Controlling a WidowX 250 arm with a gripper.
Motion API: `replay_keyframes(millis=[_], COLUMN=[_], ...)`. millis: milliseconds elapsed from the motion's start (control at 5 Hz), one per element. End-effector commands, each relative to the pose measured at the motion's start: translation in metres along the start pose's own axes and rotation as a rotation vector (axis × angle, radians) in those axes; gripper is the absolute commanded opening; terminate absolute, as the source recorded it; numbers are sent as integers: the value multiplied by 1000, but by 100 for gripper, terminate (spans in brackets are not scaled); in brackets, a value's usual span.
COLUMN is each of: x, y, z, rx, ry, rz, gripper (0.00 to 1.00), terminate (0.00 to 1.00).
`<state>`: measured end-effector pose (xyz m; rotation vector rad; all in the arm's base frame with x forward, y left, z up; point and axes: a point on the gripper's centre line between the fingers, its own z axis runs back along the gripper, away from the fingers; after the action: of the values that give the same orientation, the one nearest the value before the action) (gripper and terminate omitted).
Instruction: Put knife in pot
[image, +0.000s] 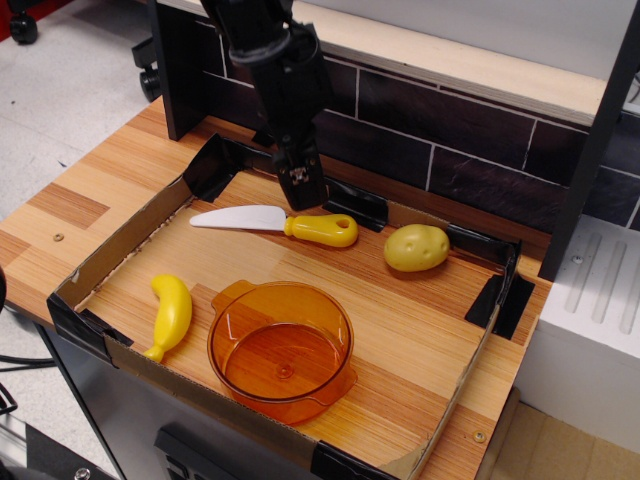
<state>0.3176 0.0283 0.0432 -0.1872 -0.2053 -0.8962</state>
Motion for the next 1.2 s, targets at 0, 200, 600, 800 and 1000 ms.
replay_keyframes(millis=[0,200,600,800,1000], x=[2,6,8,8,6], y=[4,5,-3,0,1], z=[-9,-23,-40,-40,-34], rx=[19,21,46,38,63], ry=[10,17,18,19,17], rz=[3,32,28,61,36], gripper=[100,100,100,0,0], terminate=[0,0,0,0,0])
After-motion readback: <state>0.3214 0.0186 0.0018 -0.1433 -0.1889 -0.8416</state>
